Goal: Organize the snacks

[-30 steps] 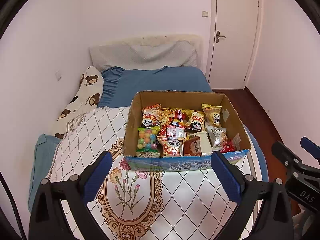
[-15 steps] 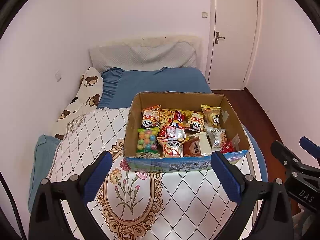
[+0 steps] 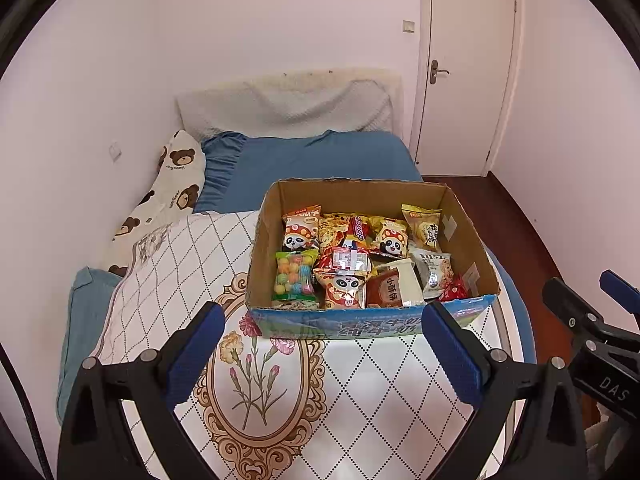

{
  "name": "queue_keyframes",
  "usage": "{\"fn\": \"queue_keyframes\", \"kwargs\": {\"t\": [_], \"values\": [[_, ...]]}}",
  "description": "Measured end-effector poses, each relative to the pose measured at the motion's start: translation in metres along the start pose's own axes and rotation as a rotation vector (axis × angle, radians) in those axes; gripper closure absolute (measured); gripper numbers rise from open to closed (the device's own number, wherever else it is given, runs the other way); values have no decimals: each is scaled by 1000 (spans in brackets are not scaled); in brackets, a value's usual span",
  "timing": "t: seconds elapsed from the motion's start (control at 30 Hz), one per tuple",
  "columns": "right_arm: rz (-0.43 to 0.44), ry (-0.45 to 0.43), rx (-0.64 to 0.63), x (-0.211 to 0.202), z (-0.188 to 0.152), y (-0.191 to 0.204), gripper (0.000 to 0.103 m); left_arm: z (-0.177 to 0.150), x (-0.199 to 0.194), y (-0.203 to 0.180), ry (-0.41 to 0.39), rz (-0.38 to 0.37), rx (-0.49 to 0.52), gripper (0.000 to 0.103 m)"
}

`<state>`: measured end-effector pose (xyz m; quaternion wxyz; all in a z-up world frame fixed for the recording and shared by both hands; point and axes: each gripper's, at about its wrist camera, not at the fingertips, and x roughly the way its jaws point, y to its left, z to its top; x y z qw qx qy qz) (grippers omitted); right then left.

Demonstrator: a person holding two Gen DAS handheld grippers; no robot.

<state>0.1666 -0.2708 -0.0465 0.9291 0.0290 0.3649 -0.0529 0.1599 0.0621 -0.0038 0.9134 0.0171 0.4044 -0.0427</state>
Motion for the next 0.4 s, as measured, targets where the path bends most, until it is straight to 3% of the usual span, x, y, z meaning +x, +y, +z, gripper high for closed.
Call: {"fn": "queue_keyframes", "kwargs": {"t": [0.4], "values": [[5,1,1,0,0,1,0,0,-6,4,-25,-7,2,2]]}}
